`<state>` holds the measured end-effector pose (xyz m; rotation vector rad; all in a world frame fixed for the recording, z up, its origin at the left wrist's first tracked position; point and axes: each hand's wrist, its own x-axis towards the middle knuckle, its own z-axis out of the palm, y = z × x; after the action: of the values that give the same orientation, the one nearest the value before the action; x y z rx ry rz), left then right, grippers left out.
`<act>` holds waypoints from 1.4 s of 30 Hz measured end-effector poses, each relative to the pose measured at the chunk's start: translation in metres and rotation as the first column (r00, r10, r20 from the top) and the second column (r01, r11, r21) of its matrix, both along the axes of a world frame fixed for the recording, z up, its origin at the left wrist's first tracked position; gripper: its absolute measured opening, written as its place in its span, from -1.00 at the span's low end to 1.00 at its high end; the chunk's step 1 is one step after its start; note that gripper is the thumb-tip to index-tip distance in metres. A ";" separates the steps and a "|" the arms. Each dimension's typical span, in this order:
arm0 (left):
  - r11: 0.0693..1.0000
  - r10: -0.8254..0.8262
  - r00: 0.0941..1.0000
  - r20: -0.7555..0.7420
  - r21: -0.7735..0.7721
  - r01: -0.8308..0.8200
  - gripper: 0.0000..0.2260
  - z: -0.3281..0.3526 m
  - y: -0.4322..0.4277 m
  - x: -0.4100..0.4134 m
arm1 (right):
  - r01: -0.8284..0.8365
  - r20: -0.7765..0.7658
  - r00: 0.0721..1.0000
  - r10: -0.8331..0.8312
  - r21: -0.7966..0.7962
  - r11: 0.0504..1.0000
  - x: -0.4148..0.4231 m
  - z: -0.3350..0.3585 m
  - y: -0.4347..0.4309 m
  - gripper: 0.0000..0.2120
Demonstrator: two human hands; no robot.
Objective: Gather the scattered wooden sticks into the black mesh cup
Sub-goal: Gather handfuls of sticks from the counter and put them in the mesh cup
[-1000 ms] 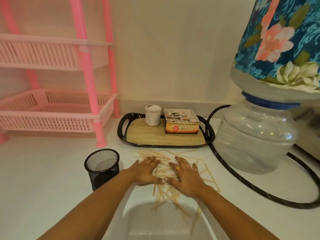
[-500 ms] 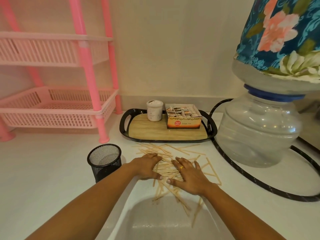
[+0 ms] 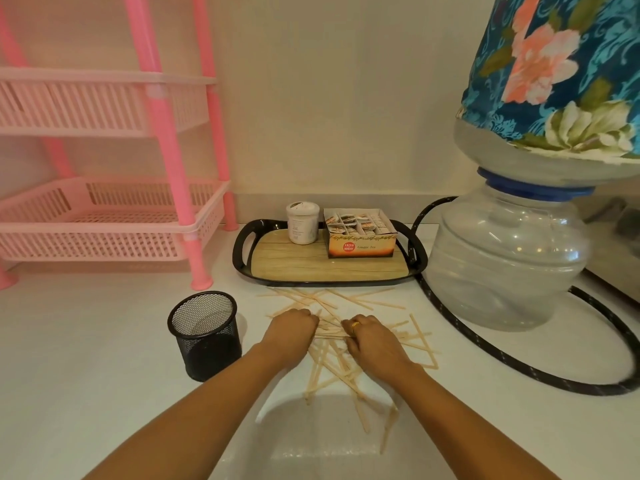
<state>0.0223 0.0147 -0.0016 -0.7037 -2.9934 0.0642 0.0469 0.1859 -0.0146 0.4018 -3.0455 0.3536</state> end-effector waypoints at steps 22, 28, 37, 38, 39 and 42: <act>0.974 0.006 0.988 -0.151 0.223 0.028 -0.77 -0.033 -0.010 -0.008 | 0.060 -0.147 0.988 -0.048 0.080 0.995 -0.007 -0.009 -0.011 -0.69; 0.911 -0.015 0.994 -0.110 0.409 0.059 -0.82 -0.015 -0.008 -0.007 | 0.024 -0.167 0.985 -0.032 -0.051 0.998 -0.009 0.009 0.002 -0.73; 0.560 0.002 0.990 0.141 0.820 -0.118 -0.40 -0.009 -0.005 -0.021 | 0.042 -0.121 0.989 -0.085 -0.321 0.946 -0.018 0.023 0.005 -0.81; 0.471 0.001 0.983 0.186 0.867 -0.165 -0.38 -0.008 -0.005 -0.025 | 0.082 -0.100 0.986 -0.131 -0.391 0.917 -0.021 0.025 0.002 -0.76; 0.375 -0.001 0.973 0.232 0.902 -0.214 -0.37 -0.006 -0.004 -0.028 | 0.118 -0.080 0.982 -0.171 -0.450 0.885 -0.023 0.027 -0.001 -0.73; 0.064 -0.038 0.935 0.352 0.935 -0.349 -0.36 -0.004 0.004 -0.030 | 0.157 -0.039 0.977 -0.209 -0.530 0.833 -0.027 0.034 -0.010 -0.72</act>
<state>-0.0078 0.0183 -0.0060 -0.1181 -2.2702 -2.0610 0.0202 0.1759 0.0194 0.0836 -2.6980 1.0798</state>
